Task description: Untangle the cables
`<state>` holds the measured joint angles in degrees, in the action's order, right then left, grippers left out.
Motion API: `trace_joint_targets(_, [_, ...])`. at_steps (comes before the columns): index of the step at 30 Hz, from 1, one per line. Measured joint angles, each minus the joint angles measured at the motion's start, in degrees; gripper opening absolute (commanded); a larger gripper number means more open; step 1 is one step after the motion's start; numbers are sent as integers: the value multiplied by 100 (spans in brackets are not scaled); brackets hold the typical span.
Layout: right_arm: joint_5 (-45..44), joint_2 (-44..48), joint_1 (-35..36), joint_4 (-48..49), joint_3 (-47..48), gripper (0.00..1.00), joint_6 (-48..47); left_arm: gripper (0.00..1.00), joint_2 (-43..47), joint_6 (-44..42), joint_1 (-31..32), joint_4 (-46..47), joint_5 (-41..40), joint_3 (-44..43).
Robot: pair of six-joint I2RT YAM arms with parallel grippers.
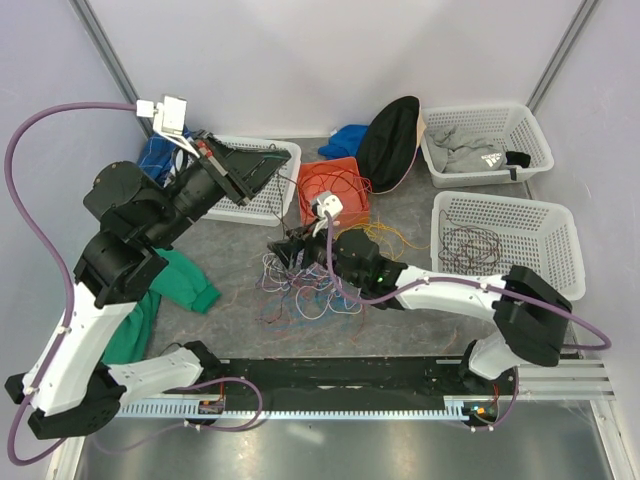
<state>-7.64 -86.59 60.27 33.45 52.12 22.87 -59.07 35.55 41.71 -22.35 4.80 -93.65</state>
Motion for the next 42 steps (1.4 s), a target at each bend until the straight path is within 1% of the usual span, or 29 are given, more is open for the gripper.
trace_joint_targets(1, [-68,-90,0,96,33,19,-17,2,37,0,0,-4,-20,33])
trace_joint_targets(2, [-136,-186,-2,188,85,5,4,2,85,0,0,-4,-35,74])
trace_joint_targets(3, [-179,-225,-7,245,120,0,-37,2,131,0,0,-11,-48,118])
trace_joint_targets(6, [-446,-92,-7,280,127,0,-105,2,286,-4,0,-33,-168,245])
trace_joint_targets(8, [-640,278,-7,0,131,0,-243,2,415,-35,0,-35,-330,343])
trace_joint_targets(10, [-785,776,-7,-601,293,0,-431,2,619,-92,0,-44,-555,483])
trace_joint_targets(11, [-852,997,-7,-1001,542,0,-535,2,741,-125,0,-28,-715,573])
trace_joint_targets(13, [-933,1294,-13,-1943,1491,0,-756,2,990,-190,0,-22,-999,734])
trace_joint_targets(16, [-986,1578,-11,-2920,3064,0,-1023,2,1394,-264,0,83,-1399,1067])
trace_joint_targets(18, [-1021,1786,-9,-3351,3869,0,-1141,2,1668,-295,0,264,-1611,1349])
trace_joint_targets(21, [-1060,2129,-11,-3840,4566,0,-1241,2,1971,-323,0,450,-1832,1823])
trace_joint_targets(24, [-994,2367,22,-4389,4782,0,-1252,5,2151,-323,52,647,-1742,2369])
trace_joint_targets(26, [-984,2326,24,-4741,4791,0,-1250,25,2321,-319,44,732,-1735,2820])
trace_joint_targets(27, [-994,2275,4,-4903,4791,0,-1248,37,2441,-313,28,734,-1696,3091])
trace_joint_targets(28, [-997,2212,-7,-5093,4791,0,-1250,60,2568,-310,24,789,-1611,3357])
trace_joint_targets(29, [-997,2149,-7,-5209,4784,0,-1250,73,2671,-328,26,789,-1545,3560])
trace_joint_targets(30, [-994,2076,-7,-5322,4756,0,-1250,99,2782,-328,26,802,-1480,3786])
trace_joint_targets(34, [-999,1937,-7,-5724,4522,0,-1250,100,3003,-262,15,826,-1379,4334])
trace_joint_targets(37, [-999,1934,-7,-5855,4354,0,-1239,99,3195,-262,15,953,-1366,4629])
trace_joint_targets(42, [-994,1934,-7,-5884,4120,0,-1185,98,3641,-232,15,1757,-855,5368])
